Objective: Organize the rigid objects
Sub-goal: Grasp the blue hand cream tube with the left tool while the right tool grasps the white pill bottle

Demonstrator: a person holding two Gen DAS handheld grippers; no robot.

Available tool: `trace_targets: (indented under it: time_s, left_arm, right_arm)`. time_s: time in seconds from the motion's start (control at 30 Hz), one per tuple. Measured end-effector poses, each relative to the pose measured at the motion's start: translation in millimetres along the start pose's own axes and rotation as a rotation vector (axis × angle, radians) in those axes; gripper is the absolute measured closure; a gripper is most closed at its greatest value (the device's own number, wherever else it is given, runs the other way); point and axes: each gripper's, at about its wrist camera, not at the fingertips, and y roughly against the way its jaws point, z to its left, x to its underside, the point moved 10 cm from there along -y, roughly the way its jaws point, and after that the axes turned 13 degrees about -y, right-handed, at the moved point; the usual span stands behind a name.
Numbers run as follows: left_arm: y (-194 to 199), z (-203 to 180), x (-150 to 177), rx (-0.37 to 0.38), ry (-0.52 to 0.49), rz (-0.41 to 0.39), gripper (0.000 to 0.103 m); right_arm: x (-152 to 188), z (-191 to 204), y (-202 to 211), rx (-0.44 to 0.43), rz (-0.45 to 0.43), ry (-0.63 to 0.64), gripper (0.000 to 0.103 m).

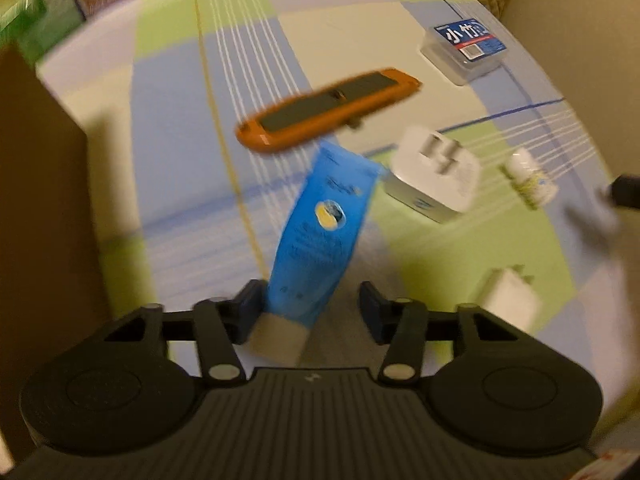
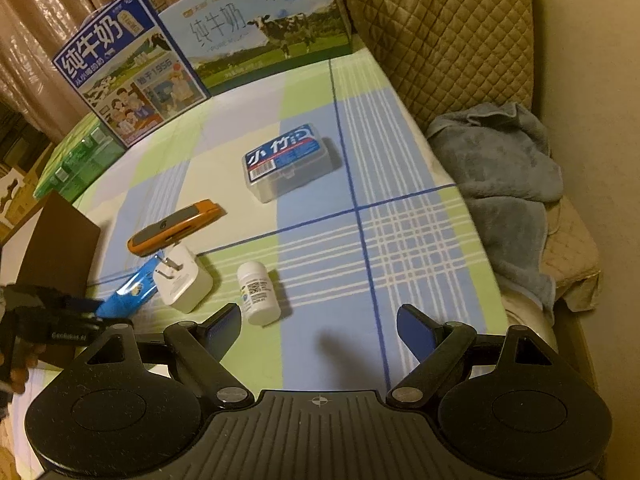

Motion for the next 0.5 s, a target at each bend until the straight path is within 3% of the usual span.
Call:
trace_targets:
  time_s: [0.2, 0.43, 0.5]
  left_arm:
    - [4.3, -19.9, 6.4, -0.014, 0.028, -0.048, 0.064]
    - [-3.7, -14.6, -3.1, -0.101, -0.065, -0.065, 0.063]
    - [-3.8, -16.7, -3.9, -0.097, -0.085, -0.079, 0.068]
  right_arm:
    - [3.4, 1.2, -7.0, -0.005, 0.02, 0.008, 0.021]
    - [9.2, 6.1, -11.8, -0.01, 0.03, 0.066, 0.021]
    - [10.8, 10.9, -14.4, -0.013, 0.026, 0.095, 0.021]
